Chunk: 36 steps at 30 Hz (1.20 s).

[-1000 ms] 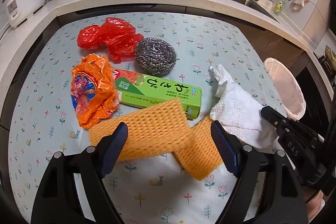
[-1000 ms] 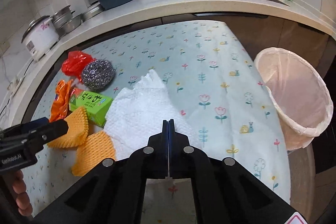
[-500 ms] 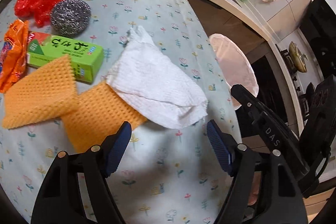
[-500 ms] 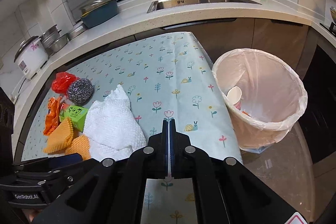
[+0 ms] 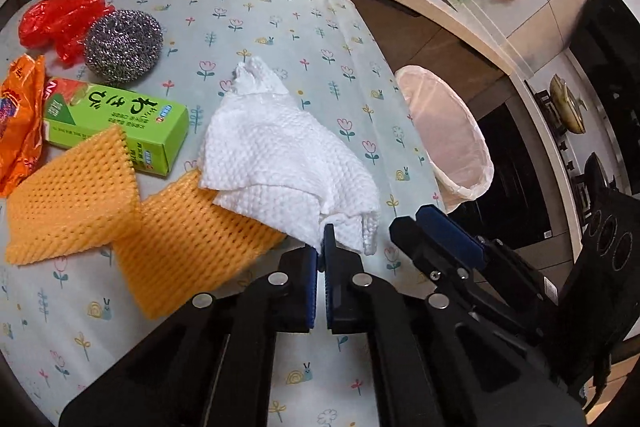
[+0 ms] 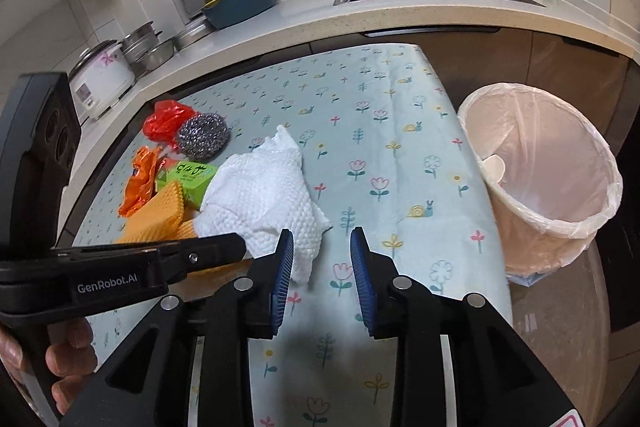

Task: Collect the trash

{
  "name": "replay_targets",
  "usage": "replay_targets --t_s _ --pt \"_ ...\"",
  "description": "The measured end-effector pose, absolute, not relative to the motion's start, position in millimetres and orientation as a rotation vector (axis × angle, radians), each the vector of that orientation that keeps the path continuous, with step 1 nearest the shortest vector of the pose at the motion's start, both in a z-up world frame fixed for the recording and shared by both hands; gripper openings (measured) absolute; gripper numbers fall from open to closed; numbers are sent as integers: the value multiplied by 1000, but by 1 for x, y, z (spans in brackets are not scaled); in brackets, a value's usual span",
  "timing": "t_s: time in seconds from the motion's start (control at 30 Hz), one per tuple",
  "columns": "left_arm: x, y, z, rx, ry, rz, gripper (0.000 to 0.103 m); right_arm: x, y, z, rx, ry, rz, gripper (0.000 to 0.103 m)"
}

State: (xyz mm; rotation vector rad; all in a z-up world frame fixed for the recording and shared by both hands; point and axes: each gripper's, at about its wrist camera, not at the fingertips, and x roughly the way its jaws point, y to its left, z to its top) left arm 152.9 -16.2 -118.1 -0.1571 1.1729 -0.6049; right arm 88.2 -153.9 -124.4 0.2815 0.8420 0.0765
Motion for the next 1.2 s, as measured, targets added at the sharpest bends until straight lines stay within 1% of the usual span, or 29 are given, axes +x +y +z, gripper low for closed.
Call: replay_targets --t_s 0.27,0.3,0.37,0.63,0.9,1.07,1.2 --pt "154 -14 -112 -100 1142 -575 2 103 -143 -135 276 856 117 29" --pt "154 -15 -111 -93 1138 -573 2 104 -144 -135 274 857 103 26" --pt "155 -16 -107 -72 1121 -559 2 105 -153 -133 289 854 71 3" --pt "161 -19 -88 -52 1065 -550 2 95 -210 -98 331 735 -73 2" --pt "176 -42 -59 -15 989 -568 2 85 -289 -54 357 610 -259 2" --pt "190 -70 -40 7 943 -605 2 83 -336 -40 353 571 -354 2" --pt "199 -106 -24 21 911 -669 2 92 -363 -42 347 587 -388 2"
